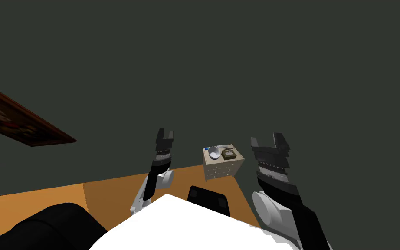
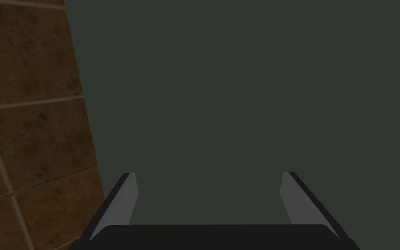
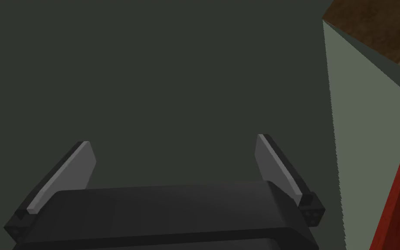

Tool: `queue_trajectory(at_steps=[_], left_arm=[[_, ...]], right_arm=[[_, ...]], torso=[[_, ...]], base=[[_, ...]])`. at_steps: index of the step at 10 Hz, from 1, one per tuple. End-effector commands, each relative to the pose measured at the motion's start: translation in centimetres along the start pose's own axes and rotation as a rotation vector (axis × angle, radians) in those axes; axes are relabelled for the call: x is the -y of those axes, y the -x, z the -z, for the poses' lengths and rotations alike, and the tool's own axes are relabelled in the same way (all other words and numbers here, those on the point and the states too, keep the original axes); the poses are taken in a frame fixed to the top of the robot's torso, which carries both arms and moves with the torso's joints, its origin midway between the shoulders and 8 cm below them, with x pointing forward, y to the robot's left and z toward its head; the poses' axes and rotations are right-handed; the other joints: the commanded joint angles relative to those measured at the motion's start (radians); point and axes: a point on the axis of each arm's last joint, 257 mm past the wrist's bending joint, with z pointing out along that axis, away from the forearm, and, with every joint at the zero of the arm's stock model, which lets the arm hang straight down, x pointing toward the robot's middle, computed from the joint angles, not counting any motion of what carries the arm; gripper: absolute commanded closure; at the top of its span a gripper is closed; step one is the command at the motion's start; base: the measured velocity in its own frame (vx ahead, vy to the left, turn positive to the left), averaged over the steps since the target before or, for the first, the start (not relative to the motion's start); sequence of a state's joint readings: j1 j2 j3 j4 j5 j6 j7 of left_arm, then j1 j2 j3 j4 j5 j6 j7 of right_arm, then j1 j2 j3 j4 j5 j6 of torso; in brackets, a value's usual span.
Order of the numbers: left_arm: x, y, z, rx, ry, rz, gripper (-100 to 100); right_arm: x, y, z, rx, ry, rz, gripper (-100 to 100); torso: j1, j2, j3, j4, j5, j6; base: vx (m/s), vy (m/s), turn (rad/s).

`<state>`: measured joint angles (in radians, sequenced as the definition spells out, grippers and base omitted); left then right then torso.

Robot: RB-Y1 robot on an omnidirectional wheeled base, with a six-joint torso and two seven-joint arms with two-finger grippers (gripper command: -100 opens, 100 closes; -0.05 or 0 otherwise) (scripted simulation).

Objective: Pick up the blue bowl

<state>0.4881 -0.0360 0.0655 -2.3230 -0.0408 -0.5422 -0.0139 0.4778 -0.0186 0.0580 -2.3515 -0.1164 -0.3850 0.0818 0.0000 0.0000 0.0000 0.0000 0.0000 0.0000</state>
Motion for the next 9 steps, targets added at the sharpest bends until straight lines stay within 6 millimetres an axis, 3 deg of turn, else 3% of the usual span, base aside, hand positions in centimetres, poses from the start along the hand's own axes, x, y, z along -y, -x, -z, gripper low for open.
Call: queue_trajectory(at_steps=[1, 9], left_arm=[[0.0, 0.0, 0.0, 0.0, 0.0, 0.0, 0], [0.0, 0.0, 0.0, 0.0, 0.0, 0.0, 0]], right_arm=[[0.2, -0.4, 0.1, -0.029, -0.007, 0.026, -100], [4.2, -3.3, 2.8, -0.267, -0.095, 0.318, -100]], torso=[[0.0, 0.0, 0.0, 0.0, 0.0, 0.0], [0.0, 0.001, 0.001, 0.0, 0.0, 0.0]], base=[[-0.007, 0.001, 0.075], [-0.021, 0.007, 0.21]])
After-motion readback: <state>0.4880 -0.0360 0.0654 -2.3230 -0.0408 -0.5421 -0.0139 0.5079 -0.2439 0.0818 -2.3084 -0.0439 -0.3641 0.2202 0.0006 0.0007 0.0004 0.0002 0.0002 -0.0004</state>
